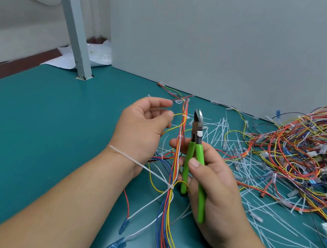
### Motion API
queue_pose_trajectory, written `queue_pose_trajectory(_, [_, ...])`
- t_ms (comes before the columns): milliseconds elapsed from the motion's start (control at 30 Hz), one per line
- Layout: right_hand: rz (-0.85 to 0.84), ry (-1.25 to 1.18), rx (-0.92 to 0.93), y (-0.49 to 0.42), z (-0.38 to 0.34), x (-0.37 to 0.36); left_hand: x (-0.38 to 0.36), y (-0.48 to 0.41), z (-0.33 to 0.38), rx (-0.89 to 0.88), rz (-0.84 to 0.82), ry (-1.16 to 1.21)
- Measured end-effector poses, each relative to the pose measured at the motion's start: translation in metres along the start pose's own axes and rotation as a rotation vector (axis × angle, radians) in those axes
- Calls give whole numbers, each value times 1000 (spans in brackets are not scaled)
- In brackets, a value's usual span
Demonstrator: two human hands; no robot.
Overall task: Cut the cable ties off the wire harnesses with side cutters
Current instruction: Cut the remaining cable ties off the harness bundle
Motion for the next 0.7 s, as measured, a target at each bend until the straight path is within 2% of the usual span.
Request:
queue_pose_trajectory(133, [12, -48, -31, 0, 2, 1, 1, 0, 8, -103, 3, -58])
queue_pose_trajectory(300, [92, -178, -42, -3, 2, 11, 9, 0, 25, -271, 97, -206])
queue_pose_trajectory(367, [115, -231, -42, -4, 1, 14, 3, 2, 24, -264, 45, -232])
queue_pose_trajectory(533, [108, -249, -66, -4, 2, 16, -27, 17, 3, -140, -252, -345])
queue_pose_trajectory(700, [58, -217, -73, -2, 2, 9, -23, 14, 4, -170, -229, -485])
Point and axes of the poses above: each hand's wrist, its own y-axis away from the middle knuckle, its own x-axis out of the back of the hand, z = x × y, the point moved 9 cm from there along -y, towards the middle knuckle, and after that the axes turned 9 degrees about y, right-handed, at the moved point
